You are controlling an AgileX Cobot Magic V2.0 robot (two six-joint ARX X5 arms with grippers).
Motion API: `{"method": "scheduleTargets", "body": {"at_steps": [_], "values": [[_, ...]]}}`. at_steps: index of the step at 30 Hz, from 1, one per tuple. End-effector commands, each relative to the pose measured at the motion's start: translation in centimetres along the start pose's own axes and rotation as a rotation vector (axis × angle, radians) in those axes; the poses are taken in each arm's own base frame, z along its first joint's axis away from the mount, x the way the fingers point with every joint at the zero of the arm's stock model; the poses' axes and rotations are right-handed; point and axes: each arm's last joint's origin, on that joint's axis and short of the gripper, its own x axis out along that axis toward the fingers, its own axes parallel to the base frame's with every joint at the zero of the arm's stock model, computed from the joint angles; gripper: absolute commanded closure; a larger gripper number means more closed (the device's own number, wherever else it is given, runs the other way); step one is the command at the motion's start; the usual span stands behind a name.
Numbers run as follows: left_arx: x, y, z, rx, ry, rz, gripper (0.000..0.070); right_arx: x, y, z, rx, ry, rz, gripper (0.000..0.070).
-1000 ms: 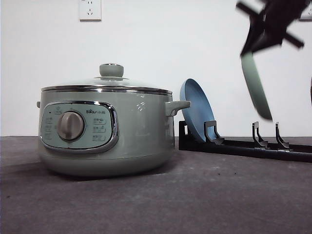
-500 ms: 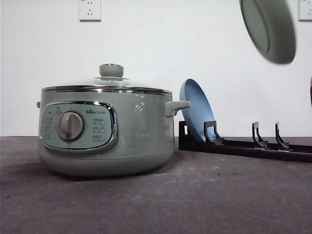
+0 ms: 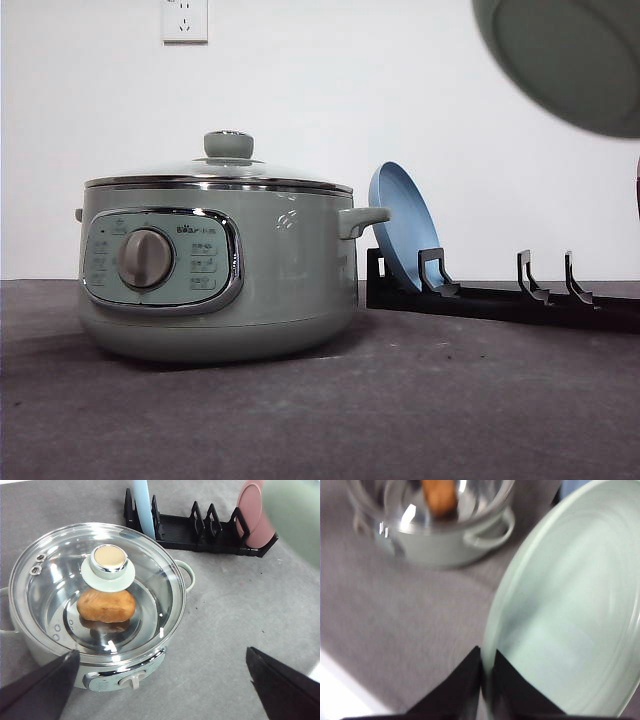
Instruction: Transfer potato from steamer to green plate
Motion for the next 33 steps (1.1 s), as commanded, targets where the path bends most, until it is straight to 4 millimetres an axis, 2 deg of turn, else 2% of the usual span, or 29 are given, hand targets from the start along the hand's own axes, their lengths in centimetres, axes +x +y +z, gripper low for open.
{"method": "scheduleTargets", "body": {"at_steps": [1,8,15,23,33], "values": [[-0.2,-0.2,0.5,0.018,-0.016,-0.009,0.0,1.0,1.0,-0.3,0.022,0.021,-0.017,0.07],[-0.2,-0.2,0.5,0.018,-0.016,-0.009,0.0,6.3,4.7,-3.8,0.002,0.115,-0.096,0.07],[-0.2,-0.2,0.5,0.018,-0.016,-0.009,0.0,10.9,7.0,-6.4,-0.013,0.217,-0.118,0.07],[-0.2,-0.2,0.5,0.018,-0.016,-0.009,0.0,15.5,8.9,-7.4,-0.075,0.324,-0.151,0.07],[-0.2,-0.2,0.5,0.018,-0.016,-0.009,0.0,19.6,11.0,-8.8,-0.143,0.428,-0.182,0.07]]}}
